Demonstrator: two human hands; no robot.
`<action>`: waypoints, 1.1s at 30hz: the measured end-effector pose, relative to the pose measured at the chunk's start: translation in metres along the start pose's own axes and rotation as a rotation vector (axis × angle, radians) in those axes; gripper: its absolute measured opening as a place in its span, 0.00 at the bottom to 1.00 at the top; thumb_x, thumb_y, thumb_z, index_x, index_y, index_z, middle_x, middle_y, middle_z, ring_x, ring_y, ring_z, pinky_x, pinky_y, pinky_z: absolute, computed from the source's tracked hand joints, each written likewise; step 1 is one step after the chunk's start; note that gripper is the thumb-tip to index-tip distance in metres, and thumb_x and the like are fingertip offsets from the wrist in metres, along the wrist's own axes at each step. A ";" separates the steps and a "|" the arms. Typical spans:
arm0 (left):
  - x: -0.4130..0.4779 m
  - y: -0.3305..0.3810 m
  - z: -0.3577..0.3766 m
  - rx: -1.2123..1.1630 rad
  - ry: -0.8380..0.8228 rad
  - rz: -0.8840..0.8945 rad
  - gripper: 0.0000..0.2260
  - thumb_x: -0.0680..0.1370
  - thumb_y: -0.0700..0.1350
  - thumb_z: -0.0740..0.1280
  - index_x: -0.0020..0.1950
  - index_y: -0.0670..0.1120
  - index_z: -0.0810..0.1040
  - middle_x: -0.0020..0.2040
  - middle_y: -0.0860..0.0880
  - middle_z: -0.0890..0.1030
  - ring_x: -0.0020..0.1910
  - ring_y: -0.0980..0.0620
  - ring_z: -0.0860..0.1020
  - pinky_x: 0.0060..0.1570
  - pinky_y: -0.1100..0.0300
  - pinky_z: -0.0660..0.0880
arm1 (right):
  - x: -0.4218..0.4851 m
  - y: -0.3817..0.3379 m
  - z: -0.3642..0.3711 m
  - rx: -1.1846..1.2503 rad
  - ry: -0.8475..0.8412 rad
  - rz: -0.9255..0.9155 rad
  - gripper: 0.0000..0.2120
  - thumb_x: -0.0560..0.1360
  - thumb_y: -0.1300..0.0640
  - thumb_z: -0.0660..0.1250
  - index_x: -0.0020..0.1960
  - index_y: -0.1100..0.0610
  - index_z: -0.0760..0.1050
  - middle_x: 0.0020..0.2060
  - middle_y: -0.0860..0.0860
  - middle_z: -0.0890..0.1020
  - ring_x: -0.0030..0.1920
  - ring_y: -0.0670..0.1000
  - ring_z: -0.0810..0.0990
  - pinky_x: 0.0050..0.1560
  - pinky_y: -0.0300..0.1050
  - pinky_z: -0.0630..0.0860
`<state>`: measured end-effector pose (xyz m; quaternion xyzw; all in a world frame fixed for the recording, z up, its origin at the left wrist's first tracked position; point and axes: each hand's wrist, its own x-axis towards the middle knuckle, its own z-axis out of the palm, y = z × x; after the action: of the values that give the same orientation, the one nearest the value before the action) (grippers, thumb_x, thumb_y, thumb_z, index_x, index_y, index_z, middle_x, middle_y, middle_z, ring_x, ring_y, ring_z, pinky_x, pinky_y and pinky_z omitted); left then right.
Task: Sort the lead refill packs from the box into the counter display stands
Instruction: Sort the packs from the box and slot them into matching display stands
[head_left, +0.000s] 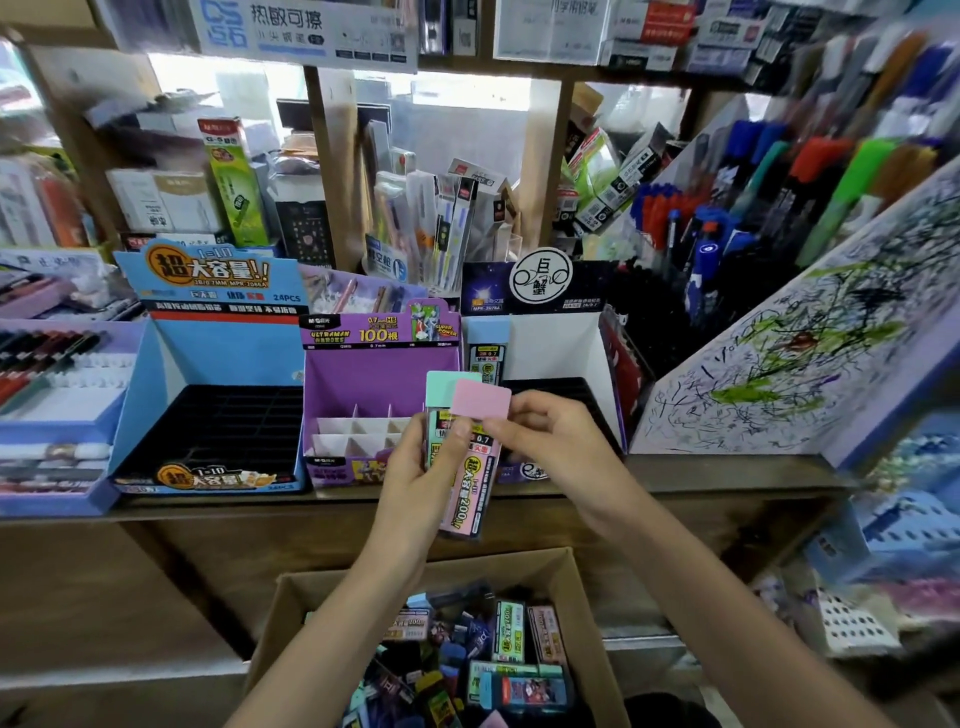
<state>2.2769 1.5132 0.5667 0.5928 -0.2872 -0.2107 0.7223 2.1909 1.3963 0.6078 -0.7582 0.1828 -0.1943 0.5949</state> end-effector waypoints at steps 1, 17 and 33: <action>0.000 0.000 0.003 -0.003 0.001 -0.001 0.12 0.73 0.57 0.63 0.54 0.55 0.76 0.45 0.59 0.84 0.42 0.62 0.81 0.36 0.70 0.75 | 0.001 0.001 -0.004 0.017 0.000 0.023 0.07 0.76 0.59 0.67 0.52 0.59 0.78 0.45 0.53 0.84 0.45 0.47 0.82 0.43 0.39 0.77; -0.013 -0.001 -0.021 -0.012 0.082 -0.081 0.11 0.81 0.50 0.56 0.55 0.47 0.75 0.42 0.44 0.85 0.35 0.52 0.83 0.31 0.64 0.77 | 0.095 0.016 -0.084 -0.268 0.281 -0.232 0.09 0.73 0.67 0.68 0.51 0.57 0.78 0.41 0.48 0.81 0.42 0.44 0.79 0.46 0.32 0.77; -0.014 -0.008 -0.024 0.133 0.038 -0.050 0.09 0.75 0.59 0.56 0.47 0.59 0.73 0.41 0.66 0.80 0.40 0.71 0.77 0.38 0.75 0.72 | 0.119 0.032 -0.067 -0.151 0.241 -0.043 0.10 0.75 0.67 0.66 0.56 0.65 0.77 0.45 0.56 0.80 0.42 0.49 0.79 0.35 0.32 0.77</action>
<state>2.2825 1.5382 0.5533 0.6502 -0.2719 -0.1977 0.6814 2.2578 1.2730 0.6003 -0.7758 0.2507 -0.2825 0.5055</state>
